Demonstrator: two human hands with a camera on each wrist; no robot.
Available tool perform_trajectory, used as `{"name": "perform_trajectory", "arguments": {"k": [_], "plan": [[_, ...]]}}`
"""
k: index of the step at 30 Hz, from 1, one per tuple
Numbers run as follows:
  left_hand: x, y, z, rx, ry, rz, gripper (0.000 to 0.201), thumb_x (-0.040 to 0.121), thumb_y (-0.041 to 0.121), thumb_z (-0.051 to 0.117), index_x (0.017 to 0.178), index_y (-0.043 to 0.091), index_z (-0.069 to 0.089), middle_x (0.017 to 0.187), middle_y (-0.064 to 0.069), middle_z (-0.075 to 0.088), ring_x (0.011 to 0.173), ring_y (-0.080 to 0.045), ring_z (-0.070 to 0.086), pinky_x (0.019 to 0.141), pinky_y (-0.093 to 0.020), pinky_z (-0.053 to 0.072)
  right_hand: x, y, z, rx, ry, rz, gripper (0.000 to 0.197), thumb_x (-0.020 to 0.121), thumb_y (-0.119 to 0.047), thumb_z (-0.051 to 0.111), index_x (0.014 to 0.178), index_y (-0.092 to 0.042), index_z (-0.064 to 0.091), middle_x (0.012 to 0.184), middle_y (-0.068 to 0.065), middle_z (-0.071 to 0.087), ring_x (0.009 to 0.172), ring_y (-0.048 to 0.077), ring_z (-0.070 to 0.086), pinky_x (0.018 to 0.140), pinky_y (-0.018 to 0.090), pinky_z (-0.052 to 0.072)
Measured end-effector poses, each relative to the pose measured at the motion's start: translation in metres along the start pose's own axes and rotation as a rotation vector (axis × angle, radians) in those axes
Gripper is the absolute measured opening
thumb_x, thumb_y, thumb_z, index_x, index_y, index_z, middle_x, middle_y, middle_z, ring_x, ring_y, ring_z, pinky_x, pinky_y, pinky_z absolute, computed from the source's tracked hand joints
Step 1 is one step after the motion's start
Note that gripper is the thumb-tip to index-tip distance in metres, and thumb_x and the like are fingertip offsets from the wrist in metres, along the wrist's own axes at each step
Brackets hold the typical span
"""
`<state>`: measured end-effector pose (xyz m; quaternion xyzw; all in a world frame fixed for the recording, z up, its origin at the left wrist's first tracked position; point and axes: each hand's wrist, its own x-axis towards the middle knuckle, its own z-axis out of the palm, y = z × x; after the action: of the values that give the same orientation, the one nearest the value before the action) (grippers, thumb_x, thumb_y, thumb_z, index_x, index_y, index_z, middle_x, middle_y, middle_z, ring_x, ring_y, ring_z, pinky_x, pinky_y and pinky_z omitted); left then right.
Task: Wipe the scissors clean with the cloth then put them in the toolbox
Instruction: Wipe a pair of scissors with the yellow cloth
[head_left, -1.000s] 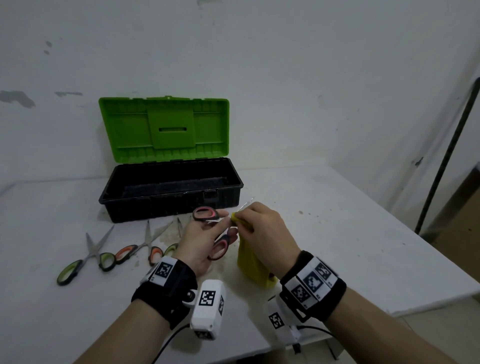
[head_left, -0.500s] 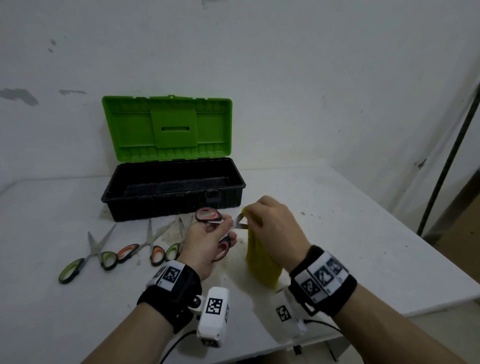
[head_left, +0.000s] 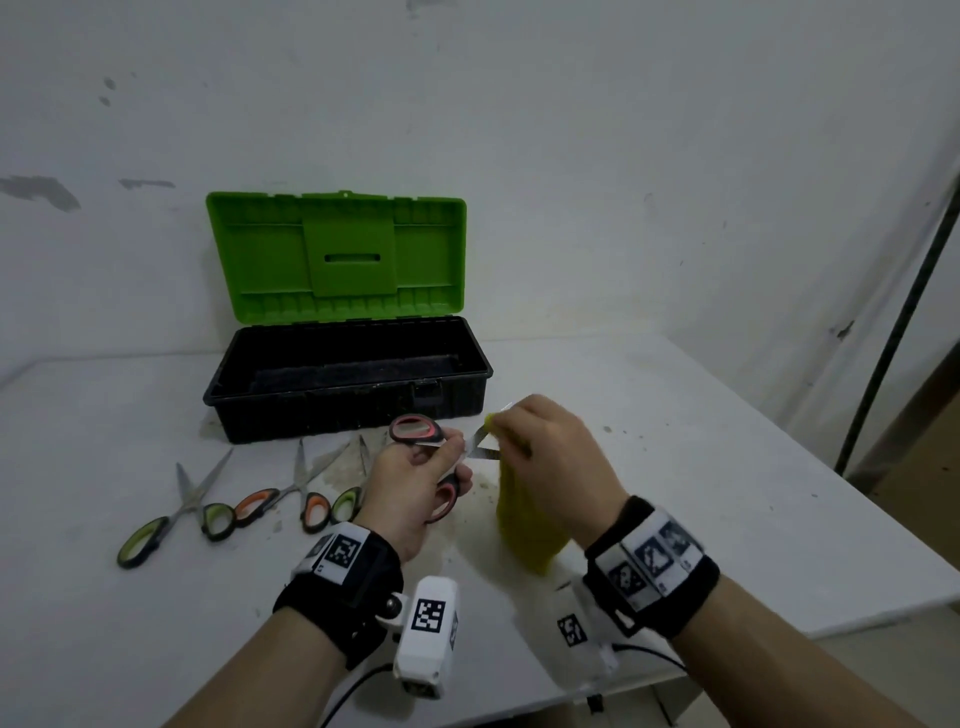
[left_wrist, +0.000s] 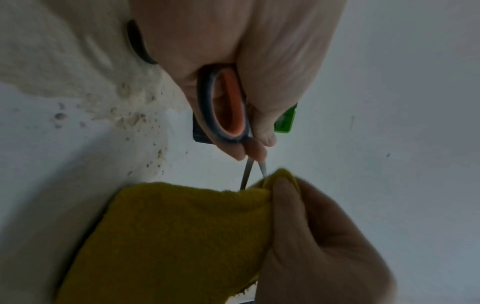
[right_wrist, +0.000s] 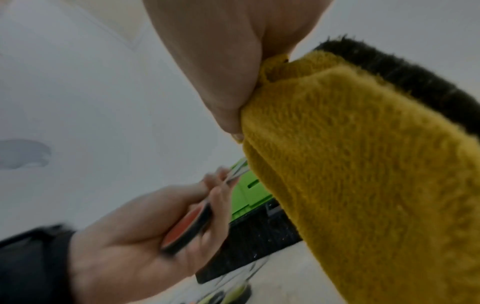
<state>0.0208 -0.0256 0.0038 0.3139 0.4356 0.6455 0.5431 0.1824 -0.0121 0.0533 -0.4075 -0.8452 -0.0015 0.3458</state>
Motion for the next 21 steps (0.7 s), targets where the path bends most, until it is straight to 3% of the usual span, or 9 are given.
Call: {"name": "perform_trajectory", "arguments": {"k": [3, 10, 12, 17, 21], "plan": [[-0.002, -0.002, 0.003, 0.034, -0.028, 0.019, 0.015, 0.095, 0.008, 0.065, 0.103, -0.004, 0.066, 0.072, -0.009, 0.068, 0.059, -0.018, 0.06, 0.058, -0.031, 0.055, -0.007, -0.008, 0.01, -0.027, -0.076, -0.073, 0.012, 0.092, -0.014, 0.058, 0.09, -0.01, 0.069, 0.088, 0.005, 0.058, 0.078, 0.023, 0.055, 0.063, 0.039, 0.051], [-0.004, -0.002, 0.001, 0.0, -0.002, -0.018, 0.004, 0.094, 0.006, 0.066, 0.092, 0.002, 0.067, 0.067, -0.004, 0.065, 0.055, -0.015, 0.059, 0.055, -0.029, 0.054, 0.012, 0.027, -0.008, -0.026, 0.055, 0.201, 0.013, 0.092, -0.011, 0.059, 0.094, -0.011, 0.072, 0.088, 0.003, 0.06, 0.079, 0.02, 0.058, 0.07, 0.03, 0.049], [-0.003, 0.0, 0.002, -0.022, -0.005, -0.023, 0.005, 0.094, 0.006, 0.066, 0.094, 0.001, 0.067, 0.067, -0.003, 0.066, 0.055, -0.015, 0.059, 0.056, -0.028, 0.054, 0.007, 0.019, -0.009, -0.016, 0.059, 0.159, 0.013, 0.092, -0.012, 0.059, 0.093, -0.012, 0.071, 0.089, 0.002, 0.06, 0.078, 0.019, 0.057, 0.07, 0.03, 0.05], [-0.004, -0.001, 0.008, 0.069, -0.036, 0.023, 0.011, 0.096, 0.007, 0.063, 0.1, -0.002, 0.066, 0.072, -0.011, 0.066, 0.058, -0.017, 0.059, 0.056, -0.028, 0.054, -0.009, -0.007, 0.006, -0.035, -0.087, -0.006, 0.013, 0.093, -0.015, 0.056, 0.09, -0.011, 0.068, 0.088, 0.004, 0.057, 0.077, 0.021, 0.054, 0.066, 0.038, 0.05], [-0.006, -0.002, 0.003, 0.077, -0.019, 0.017, 0.008, 0.095, 0.009, 0.065, 0.096, 0.002, 0.067, 0.068, -0.008, 0.063, 0.057, -0.017, 0.06, 0.056, -0.03, 0.054, 0.004, 0.015, 0.003, -0.035, -0.043, 0.128, 0.015, 0.093, -0.012, 0.056, 0.095, -0.011, 0.071, 0.091, 0.004, 0.059, 0.081, 0.021, 0.056, 0.072, 0.035, 0.05]]}}
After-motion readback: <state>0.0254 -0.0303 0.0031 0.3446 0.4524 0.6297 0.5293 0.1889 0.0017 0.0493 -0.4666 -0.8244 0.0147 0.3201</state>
